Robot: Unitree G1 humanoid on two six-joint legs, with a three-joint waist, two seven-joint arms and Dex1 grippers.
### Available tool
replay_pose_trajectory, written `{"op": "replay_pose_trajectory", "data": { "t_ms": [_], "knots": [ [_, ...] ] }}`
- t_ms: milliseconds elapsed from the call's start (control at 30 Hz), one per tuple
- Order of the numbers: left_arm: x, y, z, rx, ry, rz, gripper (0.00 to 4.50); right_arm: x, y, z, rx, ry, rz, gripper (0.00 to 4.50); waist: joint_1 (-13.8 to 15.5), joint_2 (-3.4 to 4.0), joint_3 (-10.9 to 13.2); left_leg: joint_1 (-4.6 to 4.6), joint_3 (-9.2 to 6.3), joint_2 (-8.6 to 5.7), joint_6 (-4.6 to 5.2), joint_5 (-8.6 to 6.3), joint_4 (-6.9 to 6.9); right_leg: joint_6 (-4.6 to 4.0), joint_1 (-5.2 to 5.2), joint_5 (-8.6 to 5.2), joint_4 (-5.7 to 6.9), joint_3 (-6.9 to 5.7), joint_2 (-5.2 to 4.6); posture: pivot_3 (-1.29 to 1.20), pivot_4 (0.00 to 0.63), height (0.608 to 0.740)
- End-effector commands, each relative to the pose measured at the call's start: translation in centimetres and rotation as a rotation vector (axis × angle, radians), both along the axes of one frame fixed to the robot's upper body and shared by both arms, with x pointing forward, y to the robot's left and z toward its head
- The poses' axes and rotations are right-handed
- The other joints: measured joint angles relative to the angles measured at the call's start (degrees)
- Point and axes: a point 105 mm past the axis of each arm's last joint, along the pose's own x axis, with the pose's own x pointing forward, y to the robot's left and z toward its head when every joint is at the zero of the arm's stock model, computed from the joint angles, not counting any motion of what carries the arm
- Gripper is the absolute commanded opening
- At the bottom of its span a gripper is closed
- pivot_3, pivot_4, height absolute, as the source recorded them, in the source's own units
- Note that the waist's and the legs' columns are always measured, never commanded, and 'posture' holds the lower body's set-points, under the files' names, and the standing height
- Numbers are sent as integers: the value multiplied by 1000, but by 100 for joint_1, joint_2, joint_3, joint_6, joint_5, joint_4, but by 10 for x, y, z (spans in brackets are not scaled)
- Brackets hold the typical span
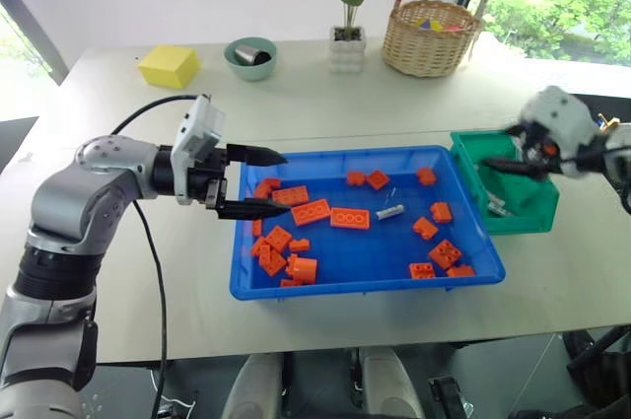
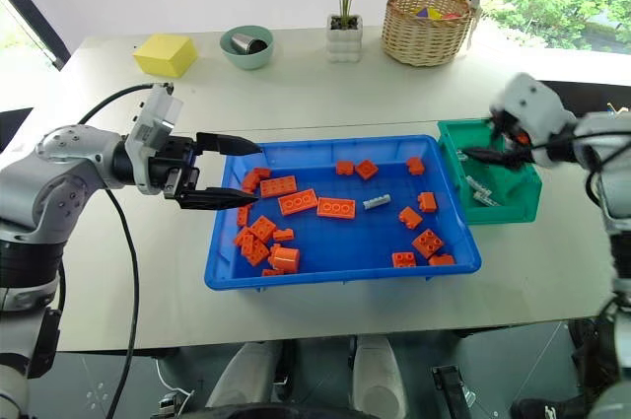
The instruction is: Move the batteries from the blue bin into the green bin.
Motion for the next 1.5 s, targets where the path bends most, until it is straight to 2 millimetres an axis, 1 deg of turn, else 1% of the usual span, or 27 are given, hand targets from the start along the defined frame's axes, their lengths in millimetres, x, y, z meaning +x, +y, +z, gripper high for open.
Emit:
{"op": "replay_pose_trajectory", "data": {
  "t_ms": [33, 67, 133, 200, 267, 433, 567, 667, 733, 800, 833, 867, 900, 967, 1133, 1233, 1300, 1367, 1400, 1500],
  "knots": [
    [-3, 2, 9, -4, -47, 4, 4500, -9, 29, -6, -16, 35, 131, 3390, 62, -5, -1, -3, -2, -1, 0, 0, 1, 0, 2, 0, -1, -3, -2, 0, 150, 702],
    [-3, 1, 9, -5, -47, 5, 4500, -11, 38, -14, -31, 56, 169, 3390, 92, -6, -1, -5, -6, -4, 0, 0, 3, 1, 5, 0, -4, -8, -4, 0, 150, 702],
    [-4, 1, 9, -5, -47, 7, 4500, -15, 50, -42, -92, 125, 254, 3390, 129, -6, -1, -9, -3, -10, 1, -1, 7, 2, 5, 1, -10, -7, -8, 0, 150, 702],
    [-5, 2, 10, -5, -49, 10, 4500, -19, 52, -66, -166, 175, 315, 3390, 152, -7, -1, -9, -3, -11, 2, -1, 9, 2, 7, 1, -12, -8, -9, 0, 150, 702],
    [-6, 3, 11, -2, -51, 14, 4500, -18, 48, -79, -202, 211, 334, 3390, 145, -6, -1, -9, -3, -11, 2, -1, 9, 2, 7, 1, -11, -8, -9, 0, 150, 702],
    [-7, 6, 11, 2, -56, 27, 4500, -7, 40, -93, -222, 249, 316, 3390, 91, -6, 0, -5, -1, -10, 2, -1, 9, 2, 6, 1, -8, -7, -8, 0, 150, 702],
    [-8, 6, 11, 0, -58, 32, 4500, 0, 38, -102, -219, 258, 298, 3390, 17, -6, 0, -3, -4, -8, 1, -1, 7, 1, 6, 1, -2, -7, -4, 0, 150, 702],
    [-8, 7, 11, 1, -58, 35, 4500, 0, 37, -107, -198, 284, 289, 2582, 6, -6, 0, -3, -2, -9, 1, -1, 7, 2, 5, 1, -1, -6, -5, 0, 150, 702],
    [-8, 8, 12, 3, -58, 38, 4500, -3, 38, -110, -190, 298, 296, 1596, 9, -6, 0, -3, -3, -9, 1, -1, 7, 1, 4, 1, 0, -6, -5, 0, 150, 702],
    [-7, 8, 12, 4, -58, 40, 4500, -4, 39, -112, -182, 303, 300, 1596, 10, -6, 0, -3, -4, -9, 1, -1, 7, 1, 5, 1, 0, -7, -5, 0, 150, 702],
    [-6, 8, 12, 4, -58, 40, 4500, -5, 39, -112, -177, 304, 301, 1244, 10, -6, 0, -3, -4, -9, 1, -1, 7, 1, 5, 1, 0, -7, -5, 0, 150, 702],
    [-6, 8, 13, 3, -59, 39, 4500, -6, 40, -112, -173, 303, 302, 1078, 12, -6, 0, -3, -3, -9, 1, -1, 7, 2, 5, 1, 0, -7, -5, 0, 150, 702],
    [-6, 7, 13, 3, -59, 38, 4500, -6, 40, -112, -169, 300, 301, 822, 14, -6, 0, -3, -3, -9, 1, -1, 7, 2, 5, 1, 0, -6, -5, 0, 150, 702],
    [-5, 5, 13, 1, -59, 32, 4500, -6, 39, -107, -159, 288, 288, 14, 15, -6, 0, -3, -4, -9, 1, -1, 7, 2, 5, 1, 0, -6, -5, 0, 150, 702],
    [-4, 4, 13, 0, -59, 23, 4500, -9, 33, -84, -150, 236, 266, 14, 16, -6, 0, -3, -3, -9, 1, -1, 8, 2, 4, 1, 0, -6, -5, 0, 150, 702],
    [-3, 3, 14, -1, -61, 19, 4500, -10, 24, -59, -124, 180, 210, 14, 23, -6, 0, -3, -4, -9, 1, -1, 7, 2, 4, 1, 0, -7, -5, 0, 150, 702],
    [-3, 3, 14, -2, -61, 17, 4500, -10, 7, -38, -107, 129, 128, 14, 26, -6, 0, -4, -4, -9, 1, -1, 7, 2, 4, 1, -1, -6, -6, 0, 150, 702],
    [-4, 3, 13, -2, -59, 16, 4500, -12, -14, -23, -112, 91, 36, 14, 40, -5, 0, -4, -4, -9, 1, -1, 7, 2, 4, 1, -1, -6, -6, 0, 150, 702],
    [-4, 3, 13, -2, -57, 16, 4500, -13, -24, -19, -118, 78, -2, 14, 42, -6, 0, -5, -4, -10, 2, -1, 7, 2, 4, 1, -1, -6, -7, 0, 150, 702],
    [-5, 3, 11, -4, -49, 13, 4500, -21, -62, -14, -130, 66, -158, 14, 44, -6, 0, -5, -3, -9, 2, -1, 7, 1, 5, 1, -3, -7, -8, 0, 150, 702]
  ]
}}
